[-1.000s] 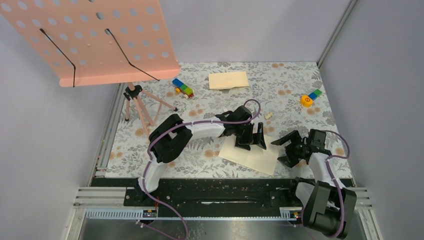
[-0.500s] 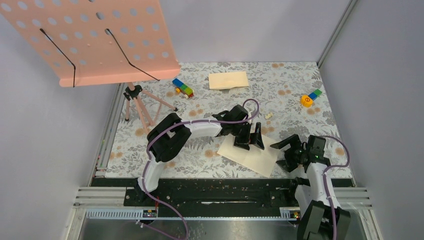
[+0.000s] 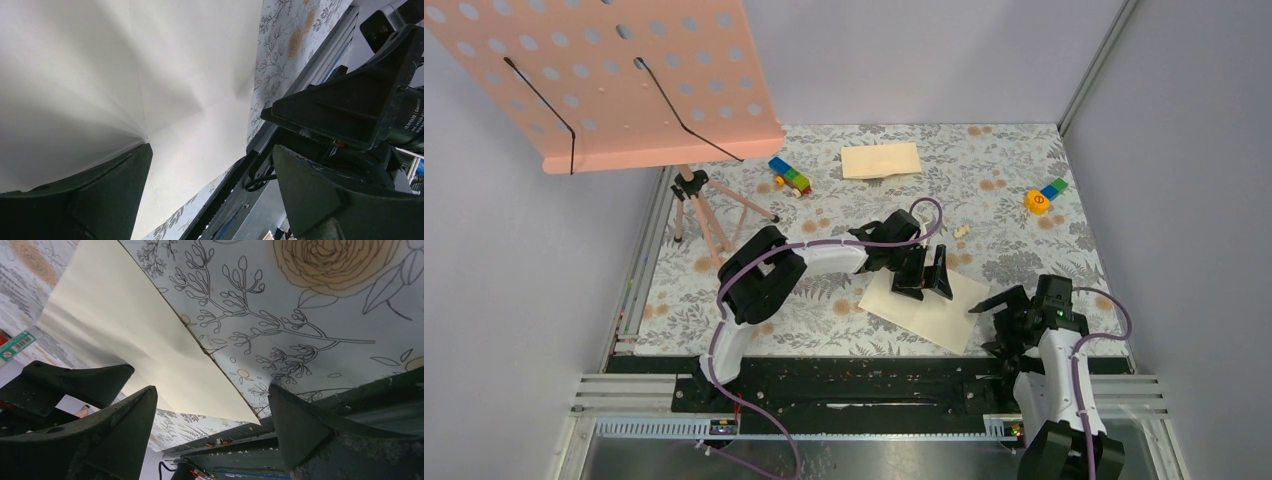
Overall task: Place the letter into the envelope and seal it
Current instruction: Adjust the letter at the center of the board.
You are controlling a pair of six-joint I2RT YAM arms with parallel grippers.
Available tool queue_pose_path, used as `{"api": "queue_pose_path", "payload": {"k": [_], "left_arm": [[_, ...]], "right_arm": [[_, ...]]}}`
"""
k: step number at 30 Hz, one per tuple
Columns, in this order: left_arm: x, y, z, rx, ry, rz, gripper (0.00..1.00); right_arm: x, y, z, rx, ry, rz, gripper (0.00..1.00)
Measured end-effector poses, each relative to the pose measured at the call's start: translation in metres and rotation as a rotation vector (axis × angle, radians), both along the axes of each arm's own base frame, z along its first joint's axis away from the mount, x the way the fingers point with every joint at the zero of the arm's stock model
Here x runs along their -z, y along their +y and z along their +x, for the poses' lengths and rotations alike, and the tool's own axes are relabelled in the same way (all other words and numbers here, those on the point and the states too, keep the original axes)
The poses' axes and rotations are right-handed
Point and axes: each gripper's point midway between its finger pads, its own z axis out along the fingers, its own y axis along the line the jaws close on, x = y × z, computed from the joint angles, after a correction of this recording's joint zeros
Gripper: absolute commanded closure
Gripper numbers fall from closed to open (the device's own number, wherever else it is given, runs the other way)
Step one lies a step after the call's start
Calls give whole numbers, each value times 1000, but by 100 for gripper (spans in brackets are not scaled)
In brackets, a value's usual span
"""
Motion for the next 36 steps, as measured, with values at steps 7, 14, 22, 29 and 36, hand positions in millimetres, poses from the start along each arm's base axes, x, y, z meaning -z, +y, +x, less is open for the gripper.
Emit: {"api": "queue_pose_path", "payload": {"k": [7, 14, 22, 29, 36], "left_arm": [[0, 0, 0, 0, -1, 0, 4], [1, 0, 0, 2, 0, -7, 4], [0, 0, -1, 9, 6, -21, 4], [0, 0, -1, 12, 11, -24, 4], [0, 0, -2, 14, 14, -25, 4]], "right_arm": [[1, 8, -9, -6, 50, 21, 10], [0, 21, -7, 6, 25, 89, 10], [-3, 32, 0, -13, -21, 160, 11], [-7, 34, 9, -32, -72, 165, 12], [-10, 32, 5, -53, -59, 141, 9]]}}
